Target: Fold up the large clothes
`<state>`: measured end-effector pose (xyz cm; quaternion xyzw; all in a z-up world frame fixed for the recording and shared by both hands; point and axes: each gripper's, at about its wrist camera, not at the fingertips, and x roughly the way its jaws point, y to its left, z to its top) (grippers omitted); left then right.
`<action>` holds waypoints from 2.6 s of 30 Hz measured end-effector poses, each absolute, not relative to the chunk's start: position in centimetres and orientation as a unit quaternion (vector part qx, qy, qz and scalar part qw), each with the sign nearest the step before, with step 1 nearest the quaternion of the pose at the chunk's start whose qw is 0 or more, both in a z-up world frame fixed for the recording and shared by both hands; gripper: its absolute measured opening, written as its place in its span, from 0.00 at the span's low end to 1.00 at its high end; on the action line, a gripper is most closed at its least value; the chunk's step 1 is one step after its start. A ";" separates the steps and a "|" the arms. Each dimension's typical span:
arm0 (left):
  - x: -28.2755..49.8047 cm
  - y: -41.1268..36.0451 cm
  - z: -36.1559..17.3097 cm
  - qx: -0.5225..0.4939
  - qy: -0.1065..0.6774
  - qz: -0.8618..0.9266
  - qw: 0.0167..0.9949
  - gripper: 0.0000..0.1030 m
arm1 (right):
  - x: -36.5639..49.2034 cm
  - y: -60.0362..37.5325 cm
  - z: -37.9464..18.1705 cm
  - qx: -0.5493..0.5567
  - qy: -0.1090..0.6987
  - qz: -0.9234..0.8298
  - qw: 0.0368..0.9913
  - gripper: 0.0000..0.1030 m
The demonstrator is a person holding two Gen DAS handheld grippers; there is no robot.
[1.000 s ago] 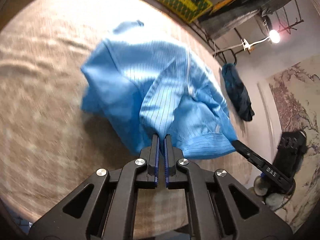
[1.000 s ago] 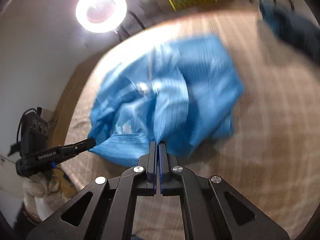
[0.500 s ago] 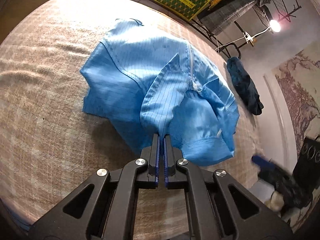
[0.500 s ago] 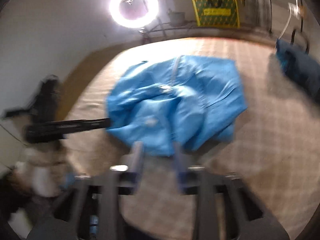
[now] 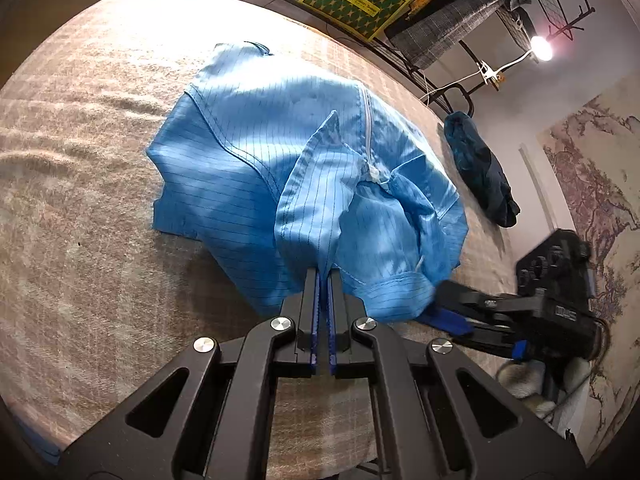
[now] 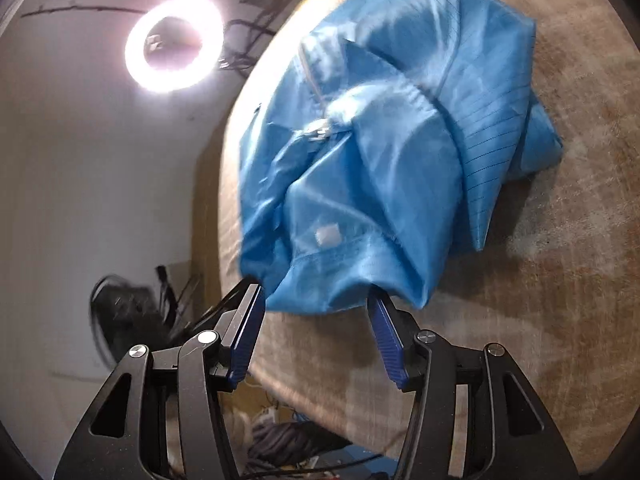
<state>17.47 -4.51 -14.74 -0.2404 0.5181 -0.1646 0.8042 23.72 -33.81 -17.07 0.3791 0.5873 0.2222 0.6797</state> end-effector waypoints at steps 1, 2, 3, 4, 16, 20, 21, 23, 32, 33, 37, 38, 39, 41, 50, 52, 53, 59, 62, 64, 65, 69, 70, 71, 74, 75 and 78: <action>17.5 -4.5 -14.7 -0.240 0.518 -0.166 0.804 0.01 | 23.8 -33.6 -17.7 0.384 0.596 0.214 0.672 0.46; 17.4 -4.5 -14.6 -0.239 0.517 -0.165 0.805 0.01 | 23.8 -33.5 -18.1 0.389 0.600 0.208 0.668 0.40; 17.3 -4.4 -14.6 -0.239 0.516 -0.165 0.806 0.01 | 23.8 -33.4 -18.4 0.393 0.602 0.202 0.665 0.24; 17.4 -4.3 -14.5 -0.240 0.516 -0.165 0.806 0.01 | 23.8 -33.2 -18.6 0.393 0.603 0.203 0.663 0.13; 17.0 -5.1 -18.4 -0.191 0.560 -0.152 0.792 0.01 | 21.8 -32.4 -17.4 0.200 0.556 0.194 0.783 0.03; 16.5 -4.6 -17.3 -0.187 0.564 -0.164 0.788 0.01 | 21.9 -33.8 -17.1 0.205 0.577 0.206 0.764 0.04; 16.4 -4.3 -16.8 -0.190 0.565 -0.166 0.786 0.01 | 21.6 -34.7 -16.7 0.205 0.582 0.211 0.758 0.10; 16.0 -3.0 -15.4 -0.214 0.560 -0.177 0.781 0.04 | 20.6 -36.1 -15.4 0.202 0.583 0.224 0.754 0.23; 20.7 1.5 -12.3 -0.224 0.480 -0.111 0.841 0.27 | 21.6 -40.6 -9.8 0.068 0.445 0.180 0.874 0.24; 21.5 1.2 -12.9 -0.215 0.486 -0.110 0.840 0.27 | 22.2 -40.7 -10.2 0.066 0.446 0.171 0.876 0.25; 23.5 -0.5 -15.7 -0.176 0.515 -0.102 0.833 0.27 | 24.6 -39.0 -12.2 0.039 0.454 0.170 0.874 0.24; 23.7 -0.6 -16.4 -0.166 0.520 -0.098 0.832 0.27 | 25.0 -38.2 -12.7 0.013 0.453 0.164 0.876 0.24; 23.8 -0.6 -16.9 -0.158 0.525 -0.091 0.831 0.27 | 25.5 -37.1 -13.3 -0.007 0.457 0.159 0.875 0.24; 23.9 -0.2 -18.2 -0.153 0.532 -0.084 0.828 0.27 | 26.2 -35.6 -15.2 -0.026 0.491 0.157 0.857 0.24; 23.2 3.4 -16.9 -0.169 0.522 -0.077 0.832 0.27 | 25.3 -37.2 -15.0 0.002 0.550 0.196 0.812 0.25; 23.7 3.9 -15.9 -0.178 0.510 -0.076 0.838 0.27 | 25.2 -38.2 -12.8 0.023 0.517 0.211 0.829 0.25; 24.2 4.0 -15.5 -0.180 0.504 -0.076 0.841 0.27 | 25.4 -38.6 -12.1 0.021 0.501 0.206 0.840 0.25; 28.3 2.5 -15.7 -0.175 0.498 -0.089 0.845 0.27 | 28.7 -39.6 -11.7 0.025 0.451 0.149 0.880 0.25; 29.2 2.1 -17.4 -0.162 0.516 -0.079 0.838 0.27 | 30.0 -38.9 -13.6 0.001 0.474 0.142 0.869 0.25; 29.5 2.2 -18.5 -0.158 0.529 -0.074 0.830 0.27 | 30.0 -38.5 -15.1 -0.017 0.500 0.147 0.853 0.25; 29.4 2.4 -18.9 -0.159 0.533 -0.076 0.827 0.29 | 30.0 -38.4 -15.7 -0.024 0.513 0.151 0.844 0.25; 28.7 3.8 -18.7 -0.172 0.531 -0.090 0.825 0.30 | 29.2 -38.1 -16.4 -0.053 0.543 0.186 0.817 0.28; 28.6 4.5 -18.5 -0.193 0.528 -0.099 0.821 0.32 | 29.3 -38.5 -16.0 -0.043 0.546 0.195 0.814 0.28; 28.4 5.5 -18.4 -0.229 0.523 -0.111 0.814 0.40 | 29.3 -39.6 -15.2 -0.011 0.543 0.209 0.814 0.29; 28.2 8.0 -18.7 -0.307 0.512 -0.124 0.792 0.61 | 30.0 -42.5 -13.6 0.070 0.515 0.228 0.824 0.54; 28.3 8.6 -19.0 -0.327 0.512 -0.128 0.784 0.61 | 30.3 -43.7 -13.2 0.100 0.500 0.228 0.830 0.62; 29.0 9.8 -20.7 -0.386 0.525 -0.152 0.743 0.61 | 31.6 -46.0 -14.0 0.183 0.489 0.236 0.820 0.64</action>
